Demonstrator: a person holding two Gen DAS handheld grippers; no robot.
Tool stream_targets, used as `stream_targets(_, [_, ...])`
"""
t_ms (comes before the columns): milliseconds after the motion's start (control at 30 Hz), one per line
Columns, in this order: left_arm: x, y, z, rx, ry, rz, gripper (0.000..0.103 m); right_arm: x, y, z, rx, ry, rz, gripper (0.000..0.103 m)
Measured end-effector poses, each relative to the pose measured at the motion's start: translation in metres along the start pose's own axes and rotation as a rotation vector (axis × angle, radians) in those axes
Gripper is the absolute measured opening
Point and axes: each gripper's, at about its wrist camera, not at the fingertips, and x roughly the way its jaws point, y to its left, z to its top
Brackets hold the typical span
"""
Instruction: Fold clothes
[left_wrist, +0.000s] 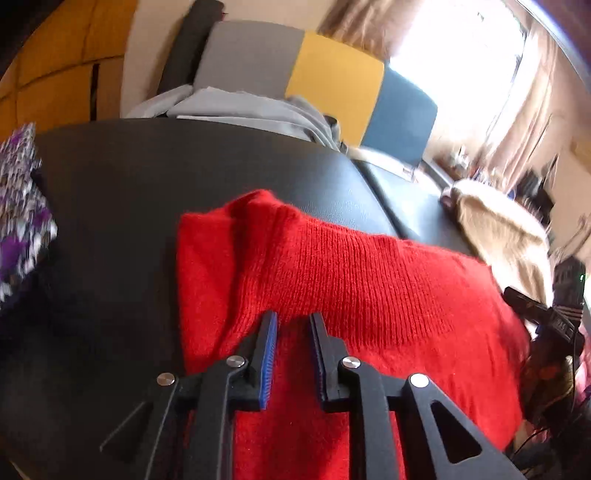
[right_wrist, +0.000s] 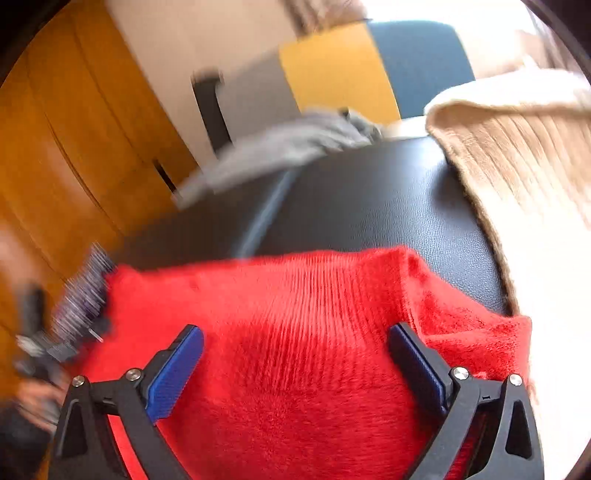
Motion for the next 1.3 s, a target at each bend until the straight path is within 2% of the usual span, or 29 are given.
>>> stream_targets(33, [-0.001,-0.004,0.004,0.011,0.012,0.018,0.018,0.001,-0.005,0.002,0.028,0.003,0.008,0.101])
stream_targets(100, [-0.007,-0.018,0.012,0.065,0.022,0.042,0.018,0.007,-0.001,0.003,0.001,0.027,-0.015,0.103])
stream_targets(167, [-0.017,-0.033,0.022,0.124,0.003,0.006,0.021,0.010,0.013,0.004,-0.059,0.058,-0.061,0.103])
stream_targets(233, [-0.026,-0.050,0.034,0.189,-0.035,-0.050,0.027,0.007,0.025,0.007,-0.102,0.052,-0.052,0.103])
stream_targets(333, [-0.023,-0.074,0.044,0.299,-0.039,-0.076,0.032,0.004,0.044,0.018,-0.178,0.031,-0.029,0.100])
stream_targets(433, [-0.003,-0.088,0.044,0.380,0.017,-0.069,0.034,0.015,0.060,0.027,-0.238,0.056,-0.016,0.094])
stream_targets(533, [0.018,-0.099,0.042,0.443,0.084,-0.061,0.034,0.035,0.069,0.031,-0.300,0.116,-0.065,0.090])
stream_targets(567, [0.026,-0.098,0.040,0.441,0.104,-0.060,0.035,0.040,0.068,0.031,-0.306,0.136,-0.076,0.087])
stream_targets(633, [0.034,-0.096,0.037,0.427,0.105,-0.060,0.036,0.052,0.065,0.030,-0.311,0.183,-0.107,0.076])
stream_targets(667, [0.034,-0.095,0.035,0.417,0.094,-0.067,0.036,0.057,0.065,0.030,-0.308,0.201,-0.126,0.062])
stream_targets(733, [0.029,-0.091,0.031,0.371,0.067,-0.064,0.024,0.057,0.061,0.028,-0.306,0.194,-0.143,0.050])
stream_targets(767, [0.024,-0.089,0.029,0.351,0.052,-0.055,0.004,0.055,0.061,0.027,-0.313,0.191,-0.150,0.039])
stream_targets(867, [0.011,-0.086,0.029,0.308,-0.010,-0.068,0.003,0.049,0.068,0.029,-0.352,0.181,-0.160,0.013])
stream_targets(1067, [-0.001,-0.089,0.048,0.271,-0.128,-0.064,0.003,0.043,0.084,0.038,-0.405,0.117,-0.192,0.012])
stream_targets(1133, [0.009,-0.087,0.052,0.252,-0.127,-0.046,0.003,0.051,0.074,0.036,-0.364,0.115,-0.204,0.012])
stream_targets(1200, [0.029,-0.082,0.048,0.243,-0.104,0.004,0.003,0.062,0.063,0.031,-0.323,0.121,-0.225,0.014])
stream_targets(1233, [0.039,-0.076,0.047,0.220,-0.080,-0.001,0.003,0.064,0.060,0.028,-0.312,0.112,-0.223,0.014])
stream_targets(1300, [0.052,-0.066,0.045,0.179,-0.047,-0.018,0.003,0.065,0.056,0.026,-0.300,0.104,-0.215,0.022])
